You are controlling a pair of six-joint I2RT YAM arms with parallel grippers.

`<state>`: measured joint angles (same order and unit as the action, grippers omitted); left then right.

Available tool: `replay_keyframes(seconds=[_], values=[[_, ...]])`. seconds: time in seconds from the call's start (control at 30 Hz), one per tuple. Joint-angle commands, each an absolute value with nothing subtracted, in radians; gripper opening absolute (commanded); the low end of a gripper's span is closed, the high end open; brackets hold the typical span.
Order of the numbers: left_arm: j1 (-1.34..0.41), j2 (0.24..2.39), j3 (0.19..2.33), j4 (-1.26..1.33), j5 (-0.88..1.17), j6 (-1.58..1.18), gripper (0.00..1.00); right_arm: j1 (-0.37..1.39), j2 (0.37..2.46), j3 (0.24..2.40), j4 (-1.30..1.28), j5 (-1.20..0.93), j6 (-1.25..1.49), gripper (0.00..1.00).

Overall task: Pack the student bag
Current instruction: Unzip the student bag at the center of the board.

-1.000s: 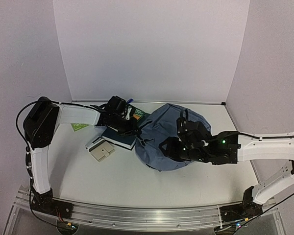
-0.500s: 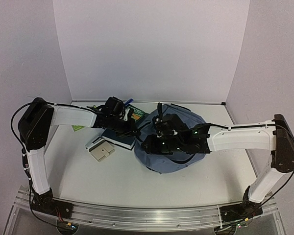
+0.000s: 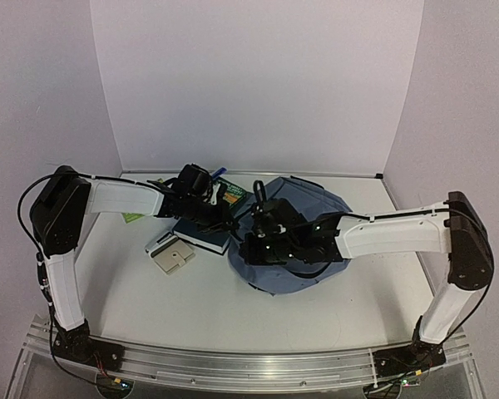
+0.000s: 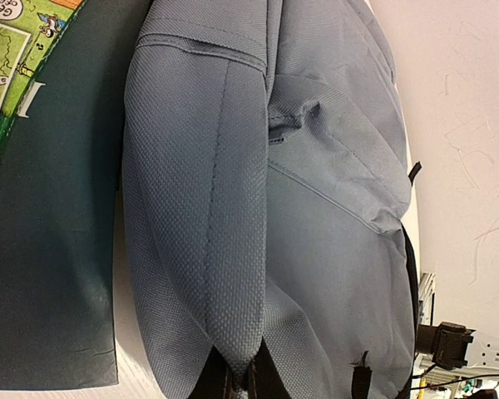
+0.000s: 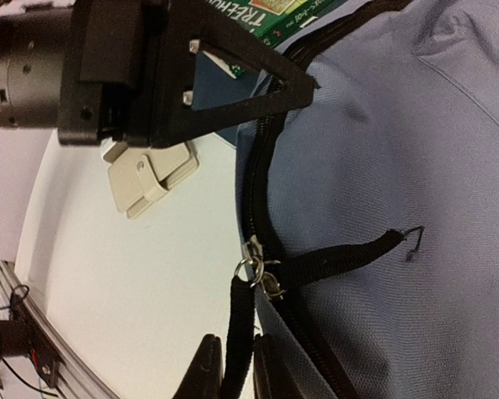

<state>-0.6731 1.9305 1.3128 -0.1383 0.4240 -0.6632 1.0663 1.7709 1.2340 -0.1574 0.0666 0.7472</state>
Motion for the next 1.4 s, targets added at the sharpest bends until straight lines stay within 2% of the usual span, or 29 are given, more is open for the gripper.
replay_keyframes(seconds=[0.0, 0.23, 0.7, 1.0, 1.1, 1.3, 1.37], values=[[-0.677, 1.863, 1.316, -0.127, 0.417, -0.670, 0.00, 1.068, 1.777, 1.274, -0.148, 0.134, 0.745, 0.02], [-0.675, 1.842, 1.298, -0.148, 0.341, -0.681, 0.00, 1.068, 1.675, 1.163, -0.177, 0.146, 0.792, 0.00], [-0.675, 1.805, 1.216, -0.066, 0.302, -0.661, 0.00, 1.068, 1.521, 0.912, -0.192, 0.026, 0.942, 0.00], [-0.677, 1.800, 1.158, -0.006, 0.375, -0.639, 0.01, 1.069, 1.457, 0.913, -0.194, -0.003, 0.944, 0.00], [-0.685, 1.781, 1.133, -0.004, 0.391, -0.617, 0.08, 1.069, 1.453, 0.989, -0.195, -0.018, 0.918, 0.00], [-0.695, 1.703, 1.084, -0.052, 0.298, -0.600, 0.37, 1.069, 1.554, 1.145, -0.195, 0.008, 0.848, 0.00], [-0.697, 1.659, 1.057, -0.067, 0.248, -0.599, 0.47, 1.070, 1.614, 1.196, -0.194, 0.015, 0.826, 0.04]])
